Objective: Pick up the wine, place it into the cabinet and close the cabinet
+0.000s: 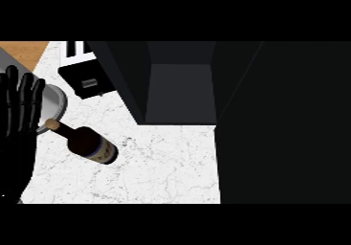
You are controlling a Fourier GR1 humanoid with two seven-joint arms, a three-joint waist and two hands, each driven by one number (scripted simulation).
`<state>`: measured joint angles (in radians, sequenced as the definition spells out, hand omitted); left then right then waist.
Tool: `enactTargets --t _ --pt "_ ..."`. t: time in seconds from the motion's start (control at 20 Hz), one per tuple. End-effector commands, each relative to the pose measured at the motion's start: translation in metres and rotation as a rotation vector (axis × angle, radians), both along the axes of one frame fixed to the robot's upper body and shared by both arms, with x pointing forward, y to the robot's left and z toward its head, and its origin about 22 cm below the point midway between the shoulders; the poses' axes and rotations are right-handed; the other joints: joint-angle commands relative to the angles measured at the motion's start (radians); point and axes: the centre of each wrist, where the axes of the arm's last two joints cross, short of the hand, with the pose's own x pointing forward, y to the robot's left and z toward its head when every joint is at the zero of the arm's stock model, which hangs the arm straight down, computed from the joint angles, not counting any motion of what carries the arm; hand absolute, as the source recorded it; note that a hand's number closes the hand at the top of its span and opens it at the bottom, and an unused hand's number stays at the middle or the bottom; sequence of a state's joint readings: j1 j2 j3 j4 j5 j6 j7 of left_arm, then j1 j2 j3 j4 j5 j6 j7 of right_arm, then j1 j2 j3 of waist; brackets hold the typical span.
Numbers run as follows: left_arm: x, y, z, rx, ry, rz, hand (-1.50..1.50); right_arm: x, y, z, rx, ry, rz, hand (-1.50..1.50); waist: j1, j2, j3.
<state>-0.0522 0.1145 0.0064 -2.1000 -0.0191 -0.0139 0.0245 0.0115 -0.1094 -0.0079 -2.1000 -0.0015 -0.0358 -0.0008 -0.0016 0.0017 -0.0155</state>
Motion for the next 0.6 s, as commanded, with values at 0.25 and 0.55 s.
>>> enactTargets --t 0.25,0.55 --pt "0.019 0.03 -0.003 -0.006 -0.015 0.681 -1.5 -0.021 -0.006 0.012 -0.015 -0.049 0.059 -1.5 -0.016 -0.002 0.019" --pt "0.052 -0.011 0.004 -0.44 0.108 0.628 -1.5 -0.033 0.003 0.005 0.036 0.164 0.362 -1.5 -0.021 -0.001 0.016"
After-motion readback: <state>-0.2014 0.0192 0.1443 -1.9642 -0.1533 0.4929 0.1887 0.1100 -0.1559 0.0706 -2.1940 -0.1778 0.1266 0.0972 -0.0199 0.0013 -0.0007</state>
